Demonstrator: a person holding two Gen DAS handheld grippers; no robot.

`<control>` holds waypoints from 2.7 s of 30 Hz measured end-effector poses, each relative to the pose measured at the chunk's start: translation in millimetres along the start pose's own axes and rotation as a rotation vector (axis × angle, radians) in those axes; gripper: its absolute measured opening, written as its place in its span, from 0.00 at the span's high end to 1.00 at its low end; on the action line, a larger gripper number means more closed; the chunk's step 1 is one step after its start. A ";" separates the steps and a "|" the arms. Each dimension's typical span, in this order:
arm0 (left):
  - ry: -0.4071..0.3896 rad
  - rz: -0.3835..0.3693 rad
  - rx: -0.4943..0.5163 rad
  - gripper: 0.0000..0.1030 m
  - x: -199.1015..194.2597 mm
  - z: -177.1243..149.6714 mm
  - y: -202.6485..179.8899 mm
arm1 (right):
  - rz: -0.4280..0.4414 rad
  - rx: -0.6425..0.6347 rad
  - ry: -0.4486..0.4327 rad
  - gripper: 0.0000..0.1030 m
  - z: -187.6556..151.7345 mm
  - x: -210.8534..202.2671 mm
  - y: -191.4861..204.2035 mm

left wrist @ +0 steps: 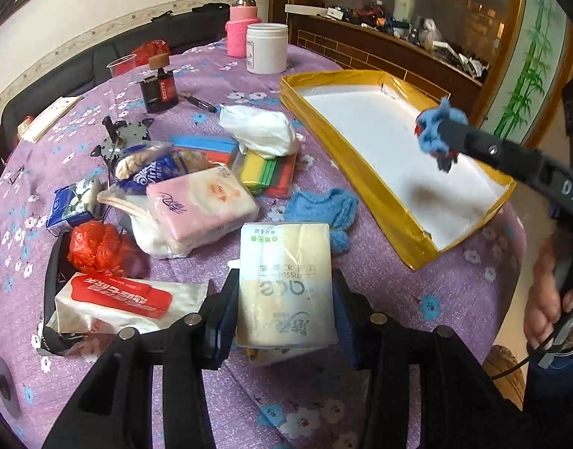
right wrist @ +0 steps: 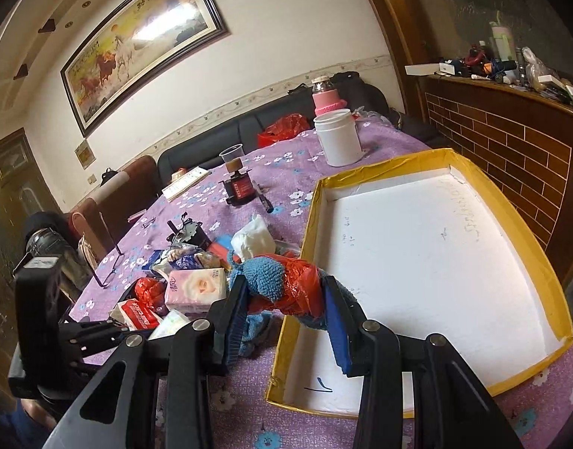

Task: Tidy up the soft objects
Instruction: 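Carry the tissue pack and the blue-red cloth with both tools over the yellow tray, then release the tissue pack and the cloth into the tray with both tools, then grasp the white printed tissue pack with the left tool while the right tool grasps the blue sock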

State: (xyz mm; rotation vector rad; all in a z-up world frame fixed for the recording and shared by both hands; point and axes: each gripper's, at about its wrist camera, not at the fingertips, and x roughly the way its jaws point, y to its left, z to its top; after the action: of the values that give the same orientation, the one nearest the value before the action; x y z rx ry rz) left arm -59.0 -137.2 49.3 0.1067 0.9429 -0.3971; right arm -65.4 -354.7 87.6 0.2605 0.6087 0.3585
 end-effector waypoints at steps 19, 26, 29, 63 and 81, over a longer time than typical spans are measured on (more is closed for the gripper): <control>-0.018 -0.076 0.014 0.57 30.9 126.7 -53.1 | -0.039 0.141 0.019 0.59 78.1 2.7 -61.3; 0.046 -0.092 -0.036 0.57 97.7 182.5 -62.1 | -0.095 0.273 0.110 0.59 115.4 57.3 -115.1; 0.072 -0.058 -0.054 0.57 129.3 197.7 -62.1 | -0.116 0.305 0.159 0.59 123.0 83.2 -132.7; 0.069 -0.029 -0.091 0.33 138.8 204.0 -54.6 | -0.145 0.328 0.175 0.43 123.7 88.7 -138.8; -0.051 -0.017 -0.116 0.25 2.3 62.5 -15.9 | -0.014 0.163 0.061 0.38 16.1 -13.0 -9.5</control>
State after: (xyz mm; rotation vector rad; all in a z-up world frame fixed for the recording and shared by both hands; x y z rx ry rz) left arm -16.0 -168.7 85.5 -0.0177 0.9150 -0.3586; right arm -63.4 -370.7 103.7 0.4021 0.7008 0.3051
